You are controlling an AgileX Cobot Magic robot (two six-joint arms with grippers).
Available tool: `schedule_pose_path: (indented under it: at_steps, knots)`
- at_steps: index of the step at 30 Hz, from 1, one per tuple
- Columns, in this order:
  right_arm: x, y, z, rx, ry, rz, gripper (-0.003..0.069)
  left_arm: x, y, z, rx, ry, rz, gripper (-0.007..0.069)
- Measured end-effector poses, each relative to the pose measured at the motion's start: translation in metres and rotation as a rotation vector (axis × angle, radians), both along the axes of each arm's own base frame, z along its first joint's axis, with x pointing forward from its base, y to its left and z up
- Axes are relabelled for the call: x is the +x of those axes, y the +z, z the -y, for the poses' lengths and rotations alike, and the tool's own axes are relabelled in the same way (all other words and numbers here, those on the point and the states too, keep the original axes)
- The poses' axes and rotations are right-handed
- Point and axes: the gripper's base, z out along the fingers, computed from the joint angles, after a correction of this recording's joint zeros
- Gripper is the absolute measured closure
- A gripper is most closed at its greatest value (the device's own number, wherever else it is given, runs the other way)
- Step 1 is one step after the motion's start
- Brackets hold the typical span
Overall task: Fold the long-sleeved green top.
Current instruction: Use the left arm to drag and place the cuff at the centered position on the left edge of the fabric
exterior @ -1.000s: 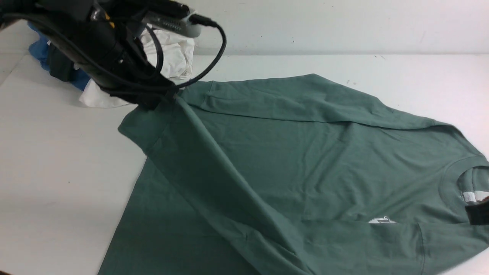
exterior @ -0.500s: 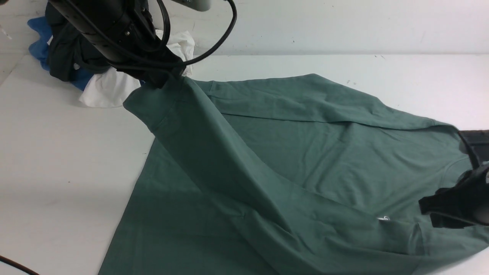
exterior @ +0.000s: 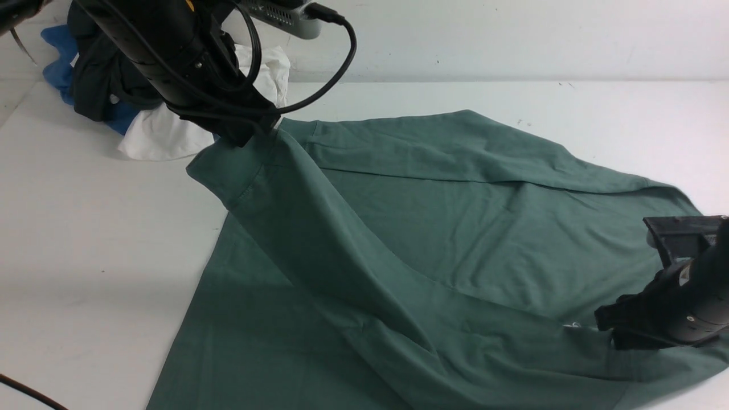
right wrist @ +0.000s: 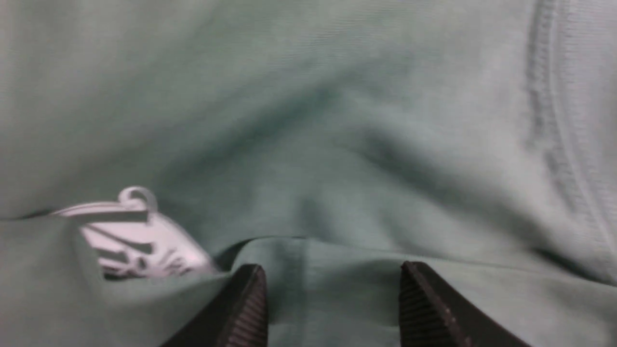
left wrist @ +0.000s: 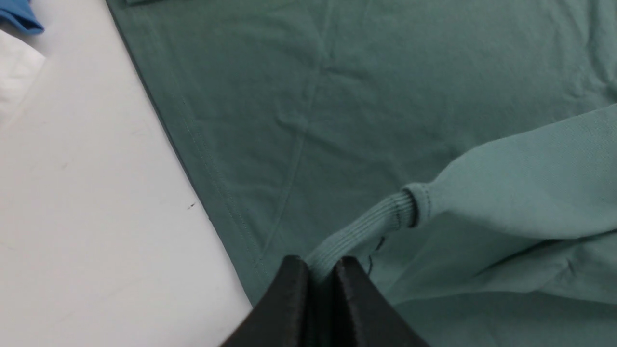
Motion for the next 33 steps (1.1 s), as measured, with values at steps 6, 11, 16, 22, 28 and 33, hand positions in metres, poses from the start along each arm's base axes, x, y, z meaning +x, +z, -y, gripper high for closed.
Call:
schedule_pose_path:
  at_steps: [6,11,16,22,28,33]
  knots:
    - [-0.0014,0.0,-0.0137,-0.033,0.079,0.009,0.0344,0.0034,-0.0057,0.0012,0.003,0.0,-0.015,0.0592]
    - [-0.0018,-0.0001,-0.0117,-0.059,0.076,0.004,0.0463,0.0039,-0.0066,0.0014,0.004,-0.003,-0.017,0.0592]
    - [-0.0024,-0.0003,-0.0112,-0.063,0.076,-0.003,0.0609,0.0039,-0.0066,0.0014,0.004,-0.003,-0.017,0.0592]
    - [-0.0025,-0.0003,-0.0112,-0.063,0.076,-0.004,0.067,0.0037,-0.0067,0.0014,0.005,-0.003,-0.019,0.0592]
    - [-0.0025,-0.0003,-0.011,-0.063,0.069,-0.004,0.0648,0.0031,-0.0069,0.0013,0.007,-0.005,-0.025,0.0592]
    - [-0.0009,0.0002,-0.0108,-0.061,0.052,0.014,0.0524,0.0022,-0.0074,0.001,0.011,-0.006,-0.036,0.0592]
